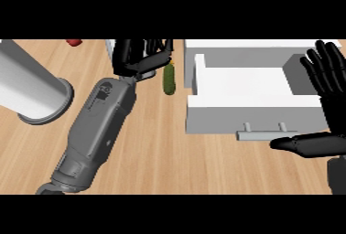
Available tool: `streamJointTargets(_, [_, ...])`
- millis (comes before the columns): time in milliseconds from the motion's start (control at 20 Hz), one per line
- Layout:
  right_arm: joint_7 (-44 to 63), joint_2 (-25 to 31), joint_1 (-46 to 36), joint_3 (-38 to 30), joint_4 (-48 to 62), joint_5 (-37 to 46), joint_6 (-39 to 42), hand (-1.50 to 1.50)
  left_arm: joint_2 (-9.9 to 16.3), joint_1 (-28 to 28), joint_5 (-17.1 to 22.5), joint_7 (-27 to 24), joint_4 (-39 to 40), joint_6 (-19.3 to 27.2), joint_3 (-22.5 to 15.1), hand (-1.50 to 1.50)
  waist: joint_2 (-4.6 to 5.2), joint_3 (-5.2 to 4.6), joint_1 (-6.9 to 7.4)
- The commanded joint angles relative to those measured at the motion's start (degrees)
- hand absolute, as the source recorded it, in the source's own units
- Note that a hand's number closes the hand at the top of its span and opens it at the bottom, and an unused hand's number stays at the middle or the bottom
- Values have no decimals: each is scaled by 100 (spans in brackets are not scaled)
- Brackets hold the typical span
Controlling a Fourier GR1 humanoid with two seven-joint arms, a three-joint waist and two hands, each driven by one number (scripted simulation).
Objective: Pick up the cup, place it into the drawer and close the drawer
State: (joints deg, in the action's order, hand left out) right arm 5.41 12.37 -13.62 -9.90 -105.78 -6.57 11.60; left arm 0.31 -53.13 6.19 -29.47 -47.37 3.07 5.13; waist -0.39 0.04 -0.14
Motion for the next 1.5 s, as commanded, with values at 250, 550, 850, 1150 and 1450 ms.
streamJointTargets(250, [152,34,-464,12,245,-28,-45,-150,-31,-1654,486,1223,752,1470,-896,150,62,-1,-170])
streamJointTargets(550, [-471,-175,-221,176,439,138,26,-150,-31,-2269,772,1651,1957,1862,-1389,150,120,7,-376])
streamJointTargets(850, [-185,5,-516,187,271,-102,233,-150,-31,-2566,842,1719,2894,1567,-1709,150,209,9,-668])
streamJointTargets(1150, [-335,-52,-708,312,572,11,258,-150,-31,-2271,1126,1812,3005,1187,-2345,150,279,11,-913])
streamJointTargets(1450, [-275,-169,-847,522,486,-131,384,-150,-31,-1960,1500,1456,2851,1326,-2465,-150,349,7,-1209])
